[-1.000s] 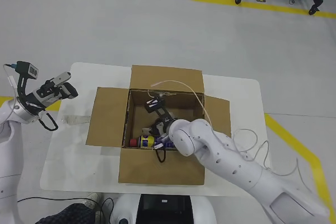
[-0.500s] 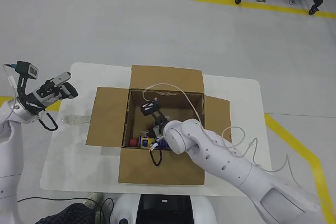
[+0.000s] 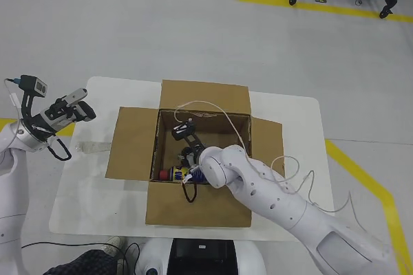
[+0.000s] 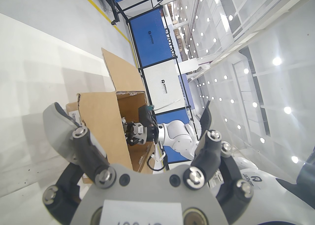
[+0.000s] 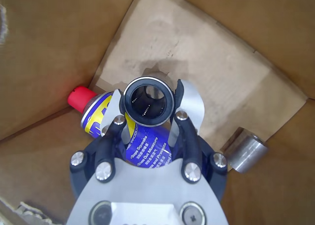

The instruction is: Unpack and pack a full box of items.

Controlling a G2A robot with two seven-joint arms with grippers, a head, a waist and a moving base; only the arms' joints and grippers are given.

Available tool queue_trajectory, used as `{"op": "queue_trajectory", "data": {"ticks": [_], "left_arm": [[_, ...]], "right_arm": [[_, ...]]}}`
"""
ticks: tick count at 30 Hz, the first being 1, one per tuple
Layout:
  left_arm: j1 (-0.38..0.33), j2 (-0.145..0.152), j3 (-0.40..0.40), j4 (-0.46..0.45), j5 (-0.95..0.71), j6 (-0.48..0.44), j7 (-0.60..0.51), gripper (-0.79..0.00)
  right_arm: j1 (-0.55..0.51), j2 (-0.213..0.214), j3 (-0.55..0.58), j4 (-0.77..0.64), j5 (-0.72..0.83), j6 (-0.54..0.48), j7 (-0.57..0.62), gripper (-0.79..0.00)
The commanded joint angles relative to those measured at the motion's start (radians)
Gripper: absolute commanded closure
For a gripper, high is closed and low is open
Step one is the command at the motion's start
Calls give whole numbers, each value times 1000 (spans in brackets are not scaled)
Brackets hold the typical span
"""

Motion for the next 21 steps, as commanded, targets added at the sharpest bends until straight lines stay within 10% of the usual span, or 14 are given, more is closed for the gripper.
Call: {"op": "queue_trajectory", "data": {"ticks": [1,21], "left_arm": [[0,0,0,0,0,0,0,-785],[0,0,0,0,0,0,0,-785]], "right_arm": [[-9,3,13,-15,-7,0,0,0],[-203,69,243,-255,-91,-34,-8,0]]}}
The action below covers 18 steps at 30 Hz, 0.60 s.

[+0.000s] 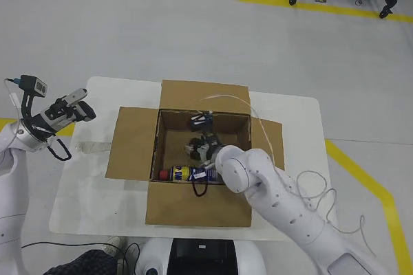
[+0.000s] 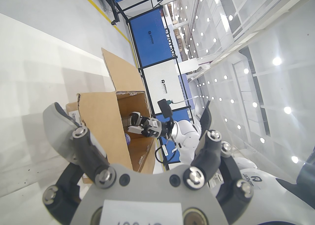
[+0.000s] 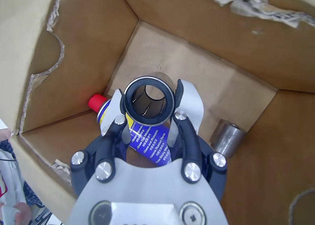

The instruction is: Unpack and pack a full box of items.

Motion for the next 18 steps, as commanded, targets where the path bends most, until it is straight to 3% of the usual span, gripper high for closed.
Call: {"op": "queue_trajectory", "data": {"ticks": [1,18], "left_arm": [[0,0,0,0,0,0,0,-785],[0,0,0,0,0,0,0,-785]], "right_arm": [[-22,7,25,-24,-7,-4,0,0],[-183,48,177,-188,-53,-51,19,0]]}}
